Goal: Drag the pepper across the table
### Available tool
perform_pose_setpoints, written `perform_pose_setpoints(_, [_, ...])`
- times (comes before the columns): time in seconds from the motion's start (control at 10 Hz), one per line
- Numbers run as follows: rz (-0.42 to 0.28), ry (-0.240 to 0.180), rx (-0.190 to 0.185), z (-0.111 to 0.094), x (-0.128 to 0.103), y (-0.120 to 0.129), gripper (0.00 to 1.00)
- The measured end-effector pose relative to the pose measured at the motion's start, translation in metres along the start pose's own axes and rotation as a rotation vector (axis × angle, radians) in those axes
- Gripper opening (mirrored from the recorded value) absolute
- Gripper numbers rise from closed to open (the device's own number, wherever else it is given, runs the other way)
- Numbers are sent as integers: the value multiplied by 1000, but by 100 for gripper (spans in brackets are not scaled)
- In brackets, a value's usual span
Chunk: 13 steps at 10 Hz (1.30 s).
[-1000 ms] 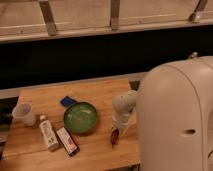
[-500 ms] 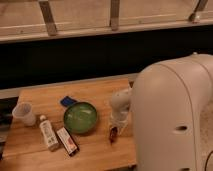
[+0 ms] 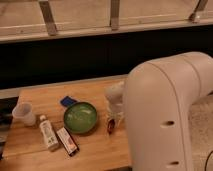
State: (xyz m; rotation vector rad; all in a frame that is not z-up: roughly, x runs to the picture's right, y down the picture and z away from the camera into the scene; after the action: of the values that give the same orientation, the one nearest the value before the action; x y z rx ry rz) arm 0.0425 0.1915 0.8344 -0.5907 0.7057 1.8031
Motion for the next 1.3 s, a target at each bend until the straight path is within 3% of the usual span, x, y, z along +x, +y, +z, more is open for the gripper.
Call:
perform_pose_setpoints(0.4, [-55,-13,30,-5,-42,32,0])
perform_pose_setpoints(0.6, [-78,-9,22,-8,-55,40,0])
perform_pose_setpoints(0.9, [-118,6,-14,-9,-69,50,0])
perform_pose_setpoints(1.3, [-220,5,-111,-15,-79,84,0])
